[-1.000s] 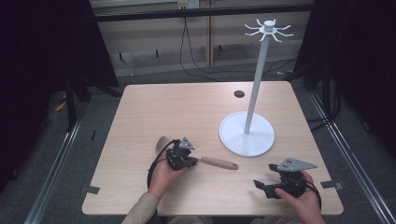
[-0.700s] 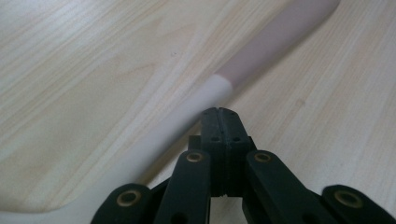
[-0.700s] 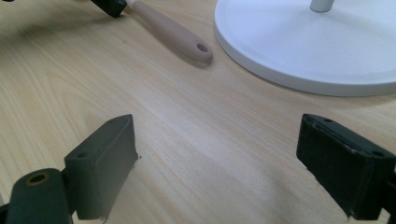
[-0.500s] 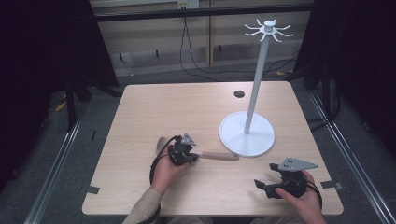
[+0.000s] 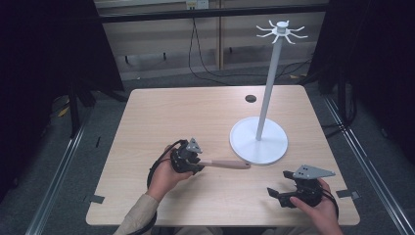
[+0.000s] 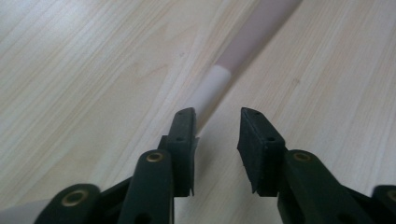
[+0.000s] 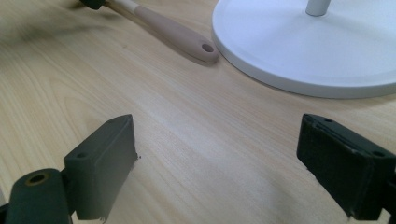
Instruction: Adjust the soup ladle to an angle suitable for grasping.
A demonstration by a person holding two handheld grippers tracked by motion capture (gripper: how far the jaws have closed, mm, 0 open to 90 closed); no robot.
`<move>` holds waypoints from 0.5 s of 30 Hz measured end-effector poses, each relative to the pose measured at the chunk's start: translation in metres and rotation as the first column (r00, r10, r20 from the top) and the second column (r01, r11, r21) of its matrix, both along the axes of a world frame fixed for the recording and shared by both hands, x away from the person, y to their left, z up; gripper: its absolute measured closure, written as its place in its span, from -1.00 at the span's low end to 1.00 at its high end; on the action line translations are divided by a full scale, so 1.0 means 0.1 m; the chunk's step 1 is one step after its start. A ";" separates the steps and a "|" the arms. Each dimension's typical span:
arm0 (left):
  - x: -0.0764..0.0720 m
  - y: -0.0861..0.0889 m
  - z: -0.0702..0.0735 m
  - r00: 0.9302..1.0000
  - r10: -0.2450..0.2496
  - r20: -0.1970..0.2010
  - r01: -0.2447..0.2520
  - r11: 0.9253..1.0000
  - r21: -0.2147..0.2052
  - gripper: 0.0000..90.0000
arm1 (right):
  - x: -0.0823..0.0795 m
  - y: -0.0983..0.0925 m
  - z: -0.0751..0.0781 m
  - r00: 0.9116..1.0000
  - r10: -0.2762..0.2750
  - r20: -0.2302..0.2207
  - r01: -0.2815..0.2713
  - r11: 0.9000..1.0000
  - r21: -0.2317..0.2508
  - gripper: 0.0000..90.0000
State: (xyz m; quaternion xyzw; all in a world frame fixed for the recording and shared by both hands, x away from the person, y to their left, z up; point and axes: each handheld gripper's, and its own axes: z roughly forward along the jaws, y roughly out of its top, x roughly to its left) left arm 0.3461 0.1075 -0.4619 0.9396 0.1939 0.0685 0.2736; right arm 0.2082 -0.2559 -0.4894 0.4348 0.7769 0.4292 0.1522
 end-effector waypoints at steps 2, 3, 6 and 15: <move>0.03 -0.01 0.01 1.000 -0.002 0.008 0.002 1.000 0.010 0.38 | 0.00 0.01 0.00 1.000 0.007 0.002 -0.007 1.000 -0.001 -0.74; 0.05 -0.01 0.01 1.000 -0.002 0.006 0.002 1.000 0.015 0.38 | 0.00 0.01 0.00 1.000 0.009 0.003 -0.009 1.000 -0.001 -0.74; 0.10 -0.04 0.00 1.000 -0.026 0.011 0.026 0.999 0.038 0.36 | 0.00 0.01 0.00 1.000 0.010 -0.001 -0.010 1.000 0.000 -0.75; 0.22 -0.20 -0.06 0.996 -0.085 -0.022 0.087 0.993 0.082 0.28 | 0.01 -0.01 0.00 1.000 0.004 -0.001 -0.004 1.000 0.005 -0.75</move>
